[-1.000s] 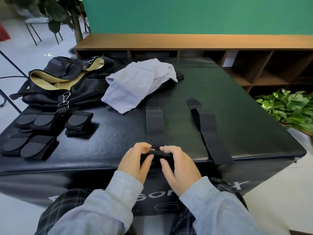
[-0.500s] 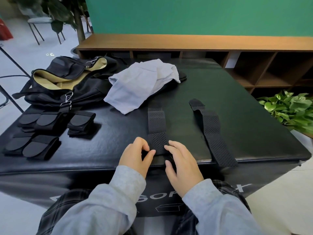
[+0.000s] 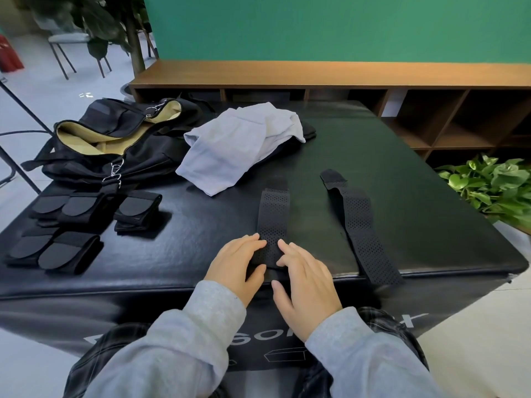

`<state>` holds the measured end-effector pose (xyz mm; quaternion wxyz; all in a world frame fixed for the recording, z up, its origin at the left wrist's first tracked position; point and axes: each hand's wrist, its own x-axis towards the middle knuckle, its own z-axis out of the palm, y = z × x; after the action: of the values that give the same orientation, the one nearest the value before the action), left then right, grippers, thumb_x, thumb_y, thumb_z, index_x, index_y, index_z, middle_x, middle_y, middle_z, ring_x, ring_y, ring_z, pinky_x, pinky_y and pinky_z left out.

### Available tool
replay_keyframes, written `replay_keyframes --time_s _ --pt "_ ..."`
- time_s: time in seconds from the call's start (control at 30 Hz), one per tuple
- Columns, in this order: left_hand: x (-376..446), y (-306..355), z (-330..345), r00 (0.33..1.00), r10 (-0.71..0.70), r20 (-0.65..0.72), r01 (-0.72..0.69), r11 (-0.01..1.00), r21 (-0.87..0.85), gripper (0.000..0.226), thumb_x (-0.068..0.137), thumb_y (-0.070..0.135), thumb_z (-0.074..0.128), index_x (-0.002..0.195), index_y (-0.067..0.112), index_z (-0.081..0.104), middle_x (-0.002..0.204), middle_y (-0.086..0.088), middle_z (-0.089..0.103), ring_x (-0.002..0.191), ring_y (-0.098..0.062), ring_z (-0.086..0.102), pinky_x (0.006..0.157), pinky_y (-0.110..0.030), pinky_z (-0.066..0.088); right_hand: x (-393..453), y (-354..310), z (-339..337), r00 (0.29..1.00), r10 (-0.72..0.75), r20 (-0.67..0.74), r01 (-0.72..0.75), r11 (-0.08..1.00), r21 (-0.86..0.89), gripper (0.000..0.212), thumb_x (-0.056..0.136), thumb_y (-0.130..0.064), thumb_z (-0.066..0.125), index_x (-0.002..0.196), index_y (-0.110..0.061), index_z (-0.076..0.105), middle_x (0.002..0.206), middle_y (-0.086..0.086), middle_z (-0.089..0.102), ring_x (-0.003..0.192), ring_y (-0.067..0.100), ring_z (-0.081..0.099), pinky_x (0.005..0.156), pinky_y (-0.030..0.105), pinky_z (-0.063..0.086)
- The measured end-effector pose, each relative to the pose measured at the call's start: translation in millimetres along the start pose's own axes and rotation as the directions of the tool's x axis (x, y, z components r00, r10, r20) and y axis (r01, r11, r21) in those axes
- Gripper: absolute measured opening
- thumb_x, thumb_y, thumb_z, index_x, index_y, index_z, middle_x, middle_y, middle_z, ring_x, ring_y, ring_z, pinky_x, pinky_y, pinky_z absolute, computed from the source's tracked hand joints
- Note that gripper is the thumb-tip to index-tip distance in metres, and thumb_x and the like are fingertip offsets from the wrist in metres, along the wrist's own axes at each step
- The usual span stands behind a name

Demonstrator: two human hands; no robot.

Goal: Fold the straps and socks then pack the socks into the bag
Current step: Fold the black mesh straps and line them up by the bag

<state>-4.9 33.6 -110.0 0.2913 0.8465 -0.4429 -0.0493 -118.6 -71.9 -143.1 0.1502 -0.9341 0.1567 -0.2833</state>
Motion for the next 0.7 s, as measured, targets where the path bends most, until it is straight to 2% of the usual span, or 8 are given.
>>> replay_keyframes --time_s 0.07,0.17,0.3,0.43,0.57,0.7 --pt "-0.9 -1.0 -0.5 1.000 0.013 0.004 -0.013 1.000 0.001 0.046 0.091 0.025 0.057 0.135 0.023 0.045 0.144 0.011 0.037 0.137 -0.006 0.025 0.105 -0.009 0.009 -0.2 0.2 0.0 1.000 0.011 -0.016 -0.011 1.000 0.018 0.023 0.081 -0.035 0.045 0.101 -0.024 0.047 0.130 -0.005 0.055 0.122 0.009 0.043 0.094 0.027 0.036" --pt "-1.2 -1.4 -0.7 1.000 0.007 0.014 -0.007 1.000 -0.008 0.050 0.090 0.029 0.058 0.137 0.025 0.040 0.144 0.011 0.037 0.137 -0.005 0.024 0.106 -0.011 0.011 1.9 0.2 -1.7 0.999 0.027 -0.031 -0.026 1.000 0.016 0.034 0.082 -0.035 0.044 0.114 -0.023 0.050 0.125 -0.008 0.058 0.116 0.007 0.045 0.095 0.024 0.036" --pt "-1.2 -0.9 -2.4 1.000 -0.011 0.029 0.012 1.000 -0.023 0.050 0.091 0.031 0.056 0.137 0.029 0.038 0.143 0.012 0.037 0.137 -0.003 0.022 0.108 -0.015 0.015 5.5 1.0 -4.1 0.999 0.043 -0.021 -0.043 0.999 -0.016 0.045 0.083 -0.035 0.042 0.125 -0.019 0.050 0.125 -0.005 0.059 0.115 0.008 0.043 0.089 0.026 0.037" --pt "-0.7 -0.4 -3.0 0.999 0.000 0.036 0.000 1.000 -0.013 0.048 0.091 0.032 0.056 0.136 0.029 0.040 0.143 0.014 0.037 0.137 -0.001 0.021 0.108 -0.014 0.014 5.8 0.5 -2.2 0.999 0.032 0.005 -0.031 0.996 -0.085 0.044 0.083 -0.035 0.041 0.118 -0.017 0.060 0.130 -0.002 0.057 0.118 0.011 0.041 0.087 0.029 0.038" --pt "-1.9 -0.6 -3.4 0.999 0.015 0.041 -0.014 1.000 -0.017 0.052 0.088 0.033 0.060 0.136 0.030 0.039 0.143 0.016 0.036 0.136 0.000 0.021 0.105 -0.010 0.012 6.4 0.5 -2.6 0.999 0.050 0.004 -0.049 0.997 -0.054 0.043 0.082 -0.037 0.041 0.115 -0.018 0.062 0.128 -0.004 0.058 0.118 0.010 0.041 0.088 0.029 0.038" --pt "-2.4 0.2 -5.0 0.999 0.042 0.024 -0.041 0.999 -0.022 0.055 0.087 0.033 0.062 0.137 0.031 0.038 0.139 0.025 0.025 0.126 0.009 0.019 0.104 -0.009 0.012 7.9 -0.3 -2.6 0.998 0.064 0.002 -0.064 0.997 -0.050 0.045 0.081 -0.037 0.042 0.116 -0.018 0.061 0.126 -0.005 0.059 0.117 0.009 0.041 0.088 0.029 0.039"
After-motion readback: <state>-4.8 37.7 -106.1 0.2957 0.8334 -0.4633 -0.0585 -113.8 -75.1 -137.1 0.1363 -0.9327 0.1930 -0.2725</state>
